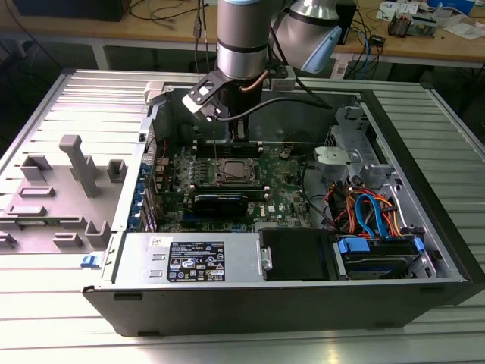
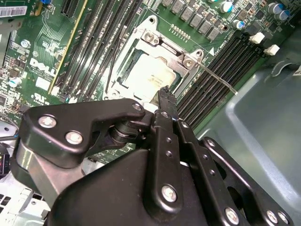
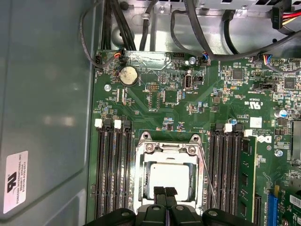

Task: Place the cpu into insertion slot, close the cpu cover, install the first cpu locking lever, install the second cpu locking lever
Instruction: 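Install the first cpu locking lever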

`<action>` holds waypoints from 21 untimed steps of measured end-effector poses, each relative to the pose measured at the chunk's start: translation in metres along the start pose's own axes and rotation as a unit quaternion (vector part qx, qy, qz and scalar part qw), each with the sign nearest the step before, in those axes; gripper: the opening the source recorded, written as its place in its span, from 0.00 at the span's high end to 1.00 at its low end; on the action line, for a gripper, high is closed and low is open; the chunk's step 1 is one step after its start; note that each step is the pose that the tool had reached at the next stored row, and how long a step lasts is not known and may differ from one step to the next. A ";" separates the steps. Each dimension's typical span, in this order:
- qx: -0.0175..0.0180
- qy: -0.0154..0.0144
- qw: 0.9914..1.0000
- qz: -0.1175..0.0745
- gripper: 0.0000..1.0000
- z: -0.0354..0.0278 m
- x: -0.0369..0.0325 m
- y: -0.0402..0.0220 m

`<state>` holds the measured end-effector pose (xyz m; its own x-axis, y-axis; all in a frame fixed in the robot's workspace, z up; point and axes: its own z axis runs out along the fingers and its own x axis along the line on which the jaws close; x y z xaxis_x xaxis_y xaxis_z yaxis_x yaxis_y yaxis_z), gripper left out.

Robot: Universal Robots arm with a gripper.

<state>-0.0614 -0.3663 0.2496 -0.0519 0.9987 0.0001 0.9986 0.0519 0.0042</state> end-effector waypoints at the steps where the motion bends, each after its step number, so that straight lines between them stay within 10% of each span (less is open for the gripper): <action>1: 0.000 0.000 1.000 -0.003 0.89 0.0000 0.0000 0.0000; 13: 0.000 0.001 0.999 -0.051 0.89 -0.0024 -0.0004 -0.0006; 21: 0.000 0.001 0.994 -0.105 0.89 -0.0024 -0.0005 -0.0008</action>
<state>-0.0622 -0.3668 0.2520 -0.2599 0.9656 0.0007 0.9656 0.2598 0.0042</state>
